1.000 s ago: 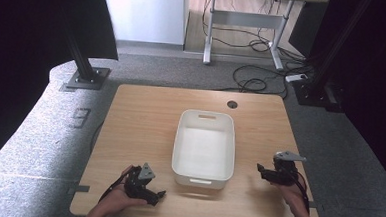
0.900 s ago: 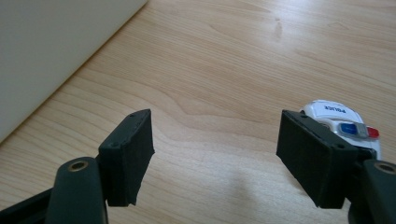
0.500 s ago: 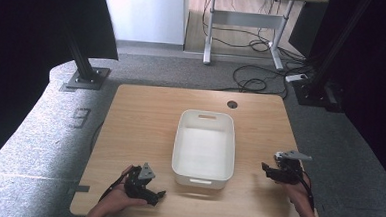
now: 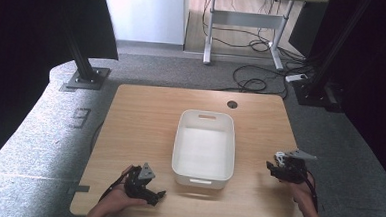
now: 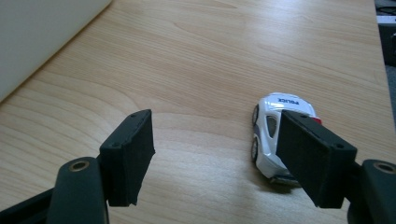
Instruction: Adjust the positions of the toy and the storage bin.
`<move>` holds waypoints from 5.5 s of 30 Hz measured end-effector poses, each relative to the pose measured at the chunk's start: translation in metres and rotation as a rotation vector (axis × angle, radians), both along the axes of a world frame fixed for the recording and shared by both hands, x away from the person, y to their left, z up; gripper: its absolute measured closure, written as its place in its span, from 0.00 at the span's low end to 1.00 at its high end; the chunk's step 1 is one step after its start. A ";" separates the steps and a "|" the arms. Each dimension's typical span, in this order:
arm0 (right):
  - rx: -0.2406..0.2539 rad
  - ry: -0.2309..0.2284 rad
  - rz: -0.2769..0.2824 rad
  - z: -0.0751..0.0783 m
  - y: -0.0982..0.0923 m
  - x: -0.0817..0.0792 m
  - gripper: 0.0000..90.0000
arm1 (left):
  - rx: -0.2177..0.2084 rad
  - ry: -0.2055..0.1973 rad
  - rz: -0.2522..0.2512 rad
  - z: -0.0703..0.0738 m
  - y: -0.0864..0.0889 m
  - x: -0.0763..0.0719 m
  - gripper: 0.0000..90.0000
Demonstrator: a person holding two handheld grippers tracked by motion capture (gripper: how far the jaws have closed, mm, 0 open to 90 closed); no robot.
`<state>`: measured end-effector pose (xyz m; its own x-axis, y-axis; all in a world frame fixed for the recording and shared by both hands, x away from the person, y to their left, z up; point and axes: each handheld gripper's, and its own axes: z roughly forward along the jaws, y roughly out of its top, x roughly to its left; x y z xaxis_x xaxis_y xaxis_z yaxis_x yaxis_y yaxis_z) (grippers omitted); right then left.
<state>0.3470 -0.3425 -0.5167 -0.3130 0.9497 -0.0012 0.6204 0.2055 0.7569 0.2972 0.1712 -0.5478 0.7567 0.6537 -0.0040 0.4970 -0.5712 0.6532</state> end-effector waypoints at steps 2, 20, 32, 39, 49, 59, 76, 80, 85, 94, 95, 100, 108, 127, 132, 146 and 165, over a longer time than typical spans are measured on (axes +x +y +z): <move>-0.001 0.001 -0.003 0.000 -0.003 0.001 0.30 | 0.000 0.000 0.000 0.000 0.000 0.000 0.00; 0.000 -0.025 -0.039 0.002 -0.020 0.001 0.32 | 0.001 0.000 0.001 0.000 0.000 0.000 0.00; -0.014 -0.017 -0.076 -0.002 -0.033 0.005 0.33 | 0.000 0.000 0.000 0.000 0.000 0.000 0.00; -0.025 -0.012 -0.085 -0.006 -0.033 0.010 0.33 | -0.001 0.000 -0.001 0.000 0.000 0.000 0.00; -0.013 -0.008 -0.122 -0.009 -0.033 0.018 0.33 | -0.001 0.000 -0.001 0.000 0.000 0.000 0.00; 0.016 0.002 -0.150 -0.013 -0.036 0.025 0.36 | 0.000 -0.001 -0.001 0.000 0.000 0.000 0.00; -0.002 0.028 -0.159 -0.022 -0.032 0.038 0.38 | 0.000 0.000 0.000 0.000 0.000 0.000 0.00; -0.003 0.025 -0.165 -0.023 -0.032 0.038 0.38 | -0.001 0.000 0.000 0.000 0.000 0.000 0.00; -0.002 0.028 -0.170 -0.025 -0.031 0.039 0.39 | 0.000 0.000 0.000 0.000 0.000 0.000 0.00; -0.010 0.056 -0.162 -0.031 -0.028 0.043 0.47 | -0.001 -0.001 0.000 0.000 0.000 0.000 0.00; -0.005 0.058 -0.163 -0.031 -0.029 0.043 0.49 | -0.001 -0.001 0.000 0.000 0.000 0.000 0.00; -0.002 0.055 -0.150 -0.030 -0.027 0.042 0.55 | -0.001 -0.001 0.000 0.000 0.000 0.000 0.00; -0.009 0.066 -0.142 -0.029 -0.029 0.042 0.56 | -0.001 -0.001 0.000 0.000 0.000 0.000 0.00; 0.043 0.052 -0.145 -0.021 -0.035 0.038 0.56 | -0.001 -0.001 -0.001 0.000 0.000 0.000 0.00; 0.069 0.032 -0.143 -0.017 -0.036 0.036 0.56 | 0.000 0.000 -0.002 0.000 0.000 0.000 0.00; 0.107 0.003 -0.143 -0.008 -0.038 0.032 0.56 | 0.000 0.000 -0.001 0.000 0.000 0.000 0.00; 0.121 -0.016 -0.140 0.002 -0.036 0.026 0.56 | 0.000 0.000 -0.001 0.000 0.000 0.000 0.00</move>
